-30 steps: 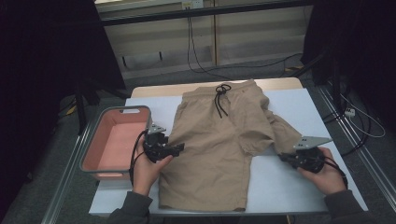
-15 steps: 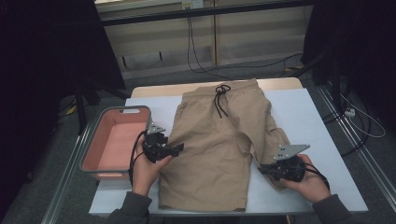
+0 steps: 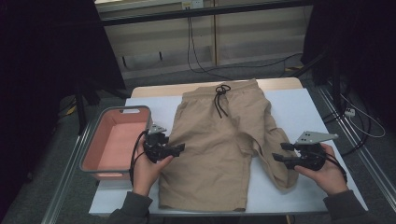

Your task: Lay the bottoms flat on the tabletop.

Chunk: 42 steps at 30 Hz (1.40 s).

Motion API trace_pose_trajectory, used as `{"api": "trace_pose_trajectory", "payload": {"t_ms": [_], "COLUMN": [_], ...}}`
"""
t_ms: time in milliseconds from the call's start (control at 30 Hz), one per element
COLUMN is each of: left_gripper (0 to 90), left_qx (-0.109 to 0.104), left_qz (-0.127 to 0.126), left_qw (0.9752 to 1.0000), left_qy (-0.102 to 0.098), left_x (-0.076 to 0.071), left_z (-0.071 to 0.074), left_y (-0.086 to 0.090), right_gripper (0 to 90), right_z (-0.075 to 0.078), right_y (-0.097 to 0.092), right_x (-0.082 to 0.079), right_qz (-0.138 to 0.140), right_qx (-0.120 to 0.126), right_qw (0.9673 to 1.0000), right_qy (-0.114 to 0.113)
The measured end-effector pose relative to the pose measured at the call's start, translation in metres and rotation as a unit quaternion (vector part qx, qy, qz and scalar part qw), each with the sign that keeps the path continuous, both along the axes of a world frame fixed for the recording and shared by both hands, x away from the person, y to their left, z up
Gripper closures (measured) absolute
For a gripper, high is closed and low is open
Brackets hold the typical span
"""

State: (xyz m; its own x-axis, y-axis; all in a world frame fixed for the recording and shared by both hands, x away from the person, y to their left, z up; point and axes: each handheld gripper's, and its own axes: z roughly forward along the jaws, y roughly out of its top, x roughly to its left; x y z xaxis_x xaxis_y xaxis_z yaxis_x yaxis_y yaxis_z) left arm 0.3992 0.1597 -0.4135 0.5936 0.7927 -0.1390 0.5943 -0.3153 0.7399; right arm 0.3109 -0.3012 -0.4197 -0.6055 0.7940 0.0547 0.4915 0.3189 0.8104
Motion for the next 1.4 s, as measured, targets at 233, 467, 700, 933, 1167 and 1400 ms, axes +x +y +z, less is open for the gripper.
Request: {"api": "trace_pose_trajectory", "payload": {"t_ms": [233, 467, 700, 933, 1167, 1400], "left_gripper": [24.5, 24.5, 24.5, 24.5, 24.5, 24.5], "left_qx": [-0.003, -0.001, -0.005, -0.003, 0.0, 0.002], "left_qz": [-0.004, -0.003, -0.002, -0.001, -0.003, -0.008], "left_qw": [1.0, 1.0, 1.0, 1.0, 1.0, 0.9999], "left_qy": [0.005, 0.007, 0.003, 0.004, 0.006, 0.008], "left_x": [0.0, 0.0, 0.0, 0.0, 0.0, 0.0], "left_z": [-0.002, -0.002, -0.001, -0.002, -0.003, -0.004], "left_y": [-0.002, 0.0, 0.0, 0.0, 0.0, -0.003], "right_gripper": [51.1, 83.3, 89.8, 90.0, 90.0, 90.0], "right_z": [-0.002, -0.027, -0.013, 0.012, 0.003, -0.006], "right_y": [-0.013, -0.004, 0.001, 0.003, -0.015, -0.036], "right_x": [0.014, 0.031, 0.023, 0.01, 0.015, 0.019], "right_qz": [-0.034, -0.034, -0.003, 0.035, -0.014, -0.057], "right_qx": [-0.026, -0.058, -0.036, 0.028, 0.029, 0.039], "right_qw": [0.9991, 0.9966, 0.9985, 0.9988, 0.9993, 0.9974], "right_qy": [0.0, 0.048, 0.04, 0.019, 0.017, 0.019]}}
